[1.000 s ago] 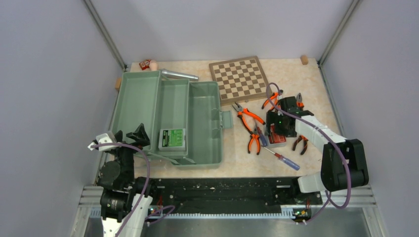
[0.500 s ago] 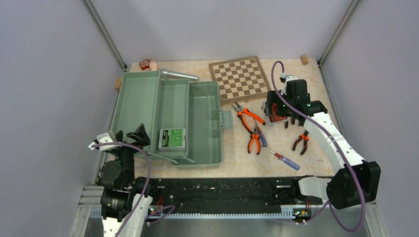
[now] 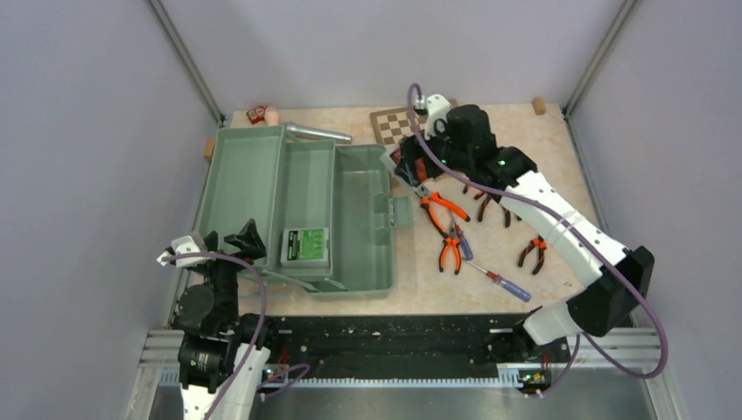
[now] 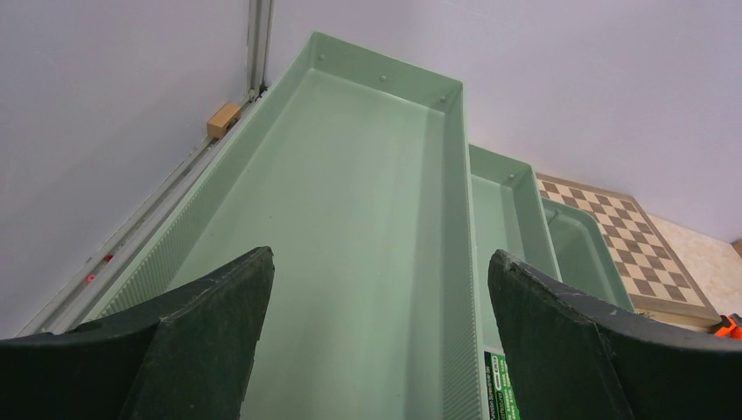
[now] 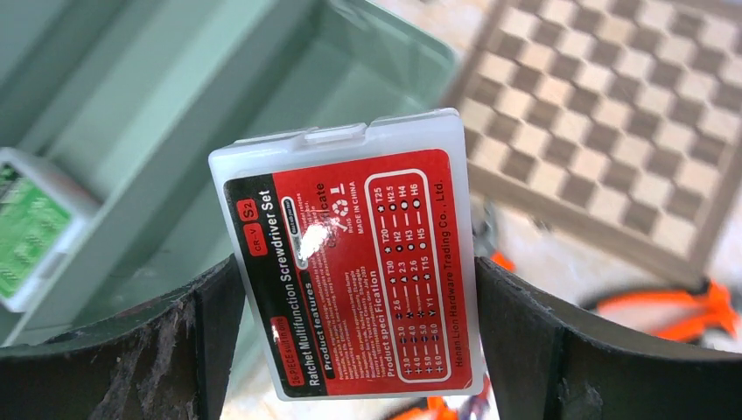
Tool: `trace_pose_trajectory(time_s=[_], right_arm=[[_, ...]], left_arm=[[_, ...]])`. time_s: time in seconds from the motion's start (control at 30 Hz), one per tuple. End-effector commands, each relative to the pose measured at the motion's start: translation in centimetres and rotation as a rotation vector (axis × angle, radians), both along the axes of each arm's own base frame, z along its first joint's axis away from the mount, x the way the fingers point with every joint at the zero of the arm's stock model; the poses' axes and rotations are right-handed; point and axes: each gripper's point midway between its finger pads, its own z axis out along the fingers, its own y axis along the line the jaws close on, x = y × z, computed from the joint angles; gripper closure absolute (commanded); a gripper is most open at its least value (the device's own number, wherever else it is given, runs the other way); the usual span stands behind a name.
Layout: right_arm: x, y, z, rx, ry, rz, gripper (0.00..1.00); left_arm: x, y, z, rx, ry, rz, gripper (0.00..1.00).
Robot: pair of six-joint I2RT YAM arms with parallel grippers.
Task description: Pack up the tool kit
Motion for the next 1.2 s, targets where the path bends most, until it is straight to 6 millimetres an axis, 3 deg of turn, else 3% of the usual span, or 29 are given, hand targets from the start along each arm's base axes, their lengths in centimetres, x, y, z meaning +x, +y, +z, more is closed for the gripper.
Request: trace_pose_trajectory(time_s=[0.0, 0.13, 0.27, 0.4, 0.57, 0.83, 1.17], right_arm=[[0.1, 7.3, 7.3, 0.129, -0.21, 0.221, 0.48], [-0.1, 12.0, 9.2, 0.177, -0.266, 0.362, 0.48], [-0.2, 16.8, 9.0, 0.187, -0.287, 0.494, 0.48], [-1.1, 21.1, 7.9, 0.194, -0.3, 0.64, 0.48], [-2.3, 24.8, 6.0, 0.192, -0.332, 0.784, 0.48], [-3.0, 28.1, 2.6, 0.191, -0.367, 0.928, 0.48], [-2.0, 29.8, 0.6, 0.171, -0.393, 0.977, 0.46]], left_arm=[[-1.4, 0.2, 2.4, -0.008, -0.125, 0.001, 0.04], [-1.3, 0.2, 2.3, -0.007, -0.122, 0.001, 0.04], [-1.3, 0.2, 2.3, -0.006, -0.121, 0.003, 0.04], [-1.3, 0.3, 2.3, -0.008, -0.121, 0.008, 0.04], [-1.3, 0.4, 2.2, -0.008, -0.121, 0.012, 0.04], [-1.3, 0.4, 2.3, -0.008, -0.122, 0.012, 0.04], [-1.3, 0.4, 2.3, -0.007, -0.122, 0.013, 0.04]])
